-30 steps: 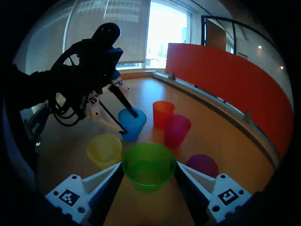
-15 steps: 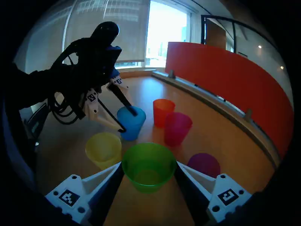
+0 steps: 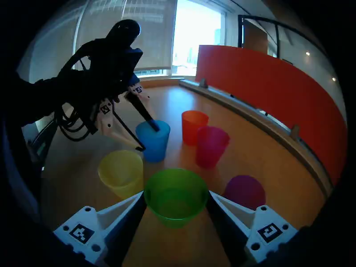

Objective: Pour water

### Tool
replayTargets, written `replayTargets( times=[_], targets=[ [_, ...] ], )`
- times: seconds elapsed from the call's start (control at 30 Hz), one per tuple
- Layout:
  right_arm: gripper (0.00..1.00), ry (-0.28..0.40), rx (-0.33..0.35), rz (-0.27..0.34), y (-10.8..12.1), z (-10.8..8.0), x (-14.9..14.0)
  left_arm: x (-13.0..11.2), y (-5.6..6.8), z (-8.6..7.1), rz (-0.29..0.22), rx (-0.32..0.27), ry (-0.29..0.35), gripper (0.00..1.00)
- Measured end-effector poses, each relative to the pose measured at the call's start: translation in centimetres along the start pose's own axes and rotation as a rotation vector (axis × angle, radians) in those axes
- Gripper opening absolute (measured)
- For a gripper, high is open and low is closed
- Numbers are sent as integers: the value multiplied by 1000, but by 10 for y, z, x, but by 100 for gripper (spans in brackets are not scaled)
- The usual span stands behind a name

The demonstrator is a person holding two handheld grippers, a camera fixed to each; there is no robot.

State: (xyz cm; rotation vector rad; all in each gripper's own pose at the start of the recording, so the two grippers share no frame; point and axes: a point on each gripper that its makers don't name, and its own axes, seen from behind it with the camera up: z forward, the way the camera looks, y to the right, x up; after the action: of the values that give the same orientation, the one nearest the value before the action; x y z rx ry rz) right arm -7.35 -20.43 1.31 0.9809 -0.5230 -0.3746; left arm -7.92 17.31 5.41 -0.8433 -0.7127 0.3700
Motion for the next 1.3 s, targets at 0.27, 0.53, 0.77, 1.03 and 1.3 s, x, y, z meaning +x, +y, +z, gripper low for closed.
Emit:
replayTargets(
  times=[0.27,0.53,0.77,1.03,1.3],
  targets=[
    [92,-4,-5,11,-1,3,-5,-6,-2,-5,4,16,-27,89],
    [93,-7,-11,18,-3,5,-10,-16,3,-11,23,24,-50,89],
    [94,2,-20,41,-3,1,-15,-20,10,-17,12,23,-54,89],
    [100,-8,-45,57,-2,-9,-21,-29,11,-27,-6,50,-58,89],
    [100,-11,-83,51,-6,-36,-27,-36,9,-48,-45,98,-29,89]
  ],
)
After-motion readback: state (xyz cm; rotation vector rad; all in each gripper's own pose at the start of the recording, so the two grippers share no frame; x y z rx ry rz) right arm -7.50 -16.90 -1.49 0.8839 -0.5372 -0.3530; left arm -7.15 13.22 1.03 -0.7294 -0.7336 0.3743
